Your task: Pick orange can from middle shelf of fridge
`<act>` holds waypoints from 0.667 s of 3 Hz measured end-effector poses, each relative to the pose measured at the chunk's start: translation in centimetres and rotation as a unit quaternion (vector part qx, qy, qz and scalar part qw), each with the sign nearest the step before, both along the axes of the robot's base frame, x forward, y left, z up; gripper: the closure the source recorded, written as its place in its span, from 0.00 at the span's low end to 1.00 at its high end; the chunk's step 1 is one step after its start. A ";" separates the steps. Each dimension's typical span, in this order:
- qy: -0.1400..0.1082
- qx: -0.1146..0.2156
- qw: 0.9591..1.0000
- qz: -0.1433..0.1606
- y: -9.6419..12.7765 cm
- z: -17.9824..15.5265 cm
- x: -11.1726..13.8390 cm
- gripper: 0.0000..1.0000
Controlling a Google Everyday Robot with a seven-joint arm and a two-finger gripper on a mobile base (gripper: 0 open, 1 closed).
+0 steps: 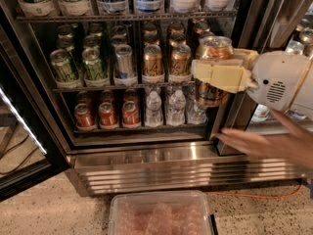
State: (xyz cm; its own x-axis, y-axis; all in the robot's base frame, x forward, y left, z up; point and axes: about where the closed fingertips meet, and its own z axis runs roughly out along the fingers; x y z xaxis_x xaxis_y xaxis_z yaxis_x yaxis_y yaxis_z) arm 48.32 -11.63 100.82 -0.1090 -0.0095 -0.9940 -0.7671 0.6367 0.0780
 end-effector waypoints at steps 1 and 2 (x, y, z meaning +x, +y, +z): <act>0.000 0.000 1.000 0.000 0.0 0.0 0.0 1.00; 0.000 0.000 1.000 0.000 0.0 0.0 0.0 0.81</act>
Offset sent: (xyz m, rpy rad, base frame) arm 0.0000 0.0000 0.0000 0.0000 0.0000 0.0000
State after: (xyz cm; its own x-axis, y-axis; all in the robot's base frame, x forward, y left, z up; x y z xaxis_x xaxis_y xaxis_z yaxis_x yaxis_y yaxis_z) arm 48.32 -11.62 100.82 -0.1089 -0.0096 -0.9940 -0.7672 0.6366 0.0779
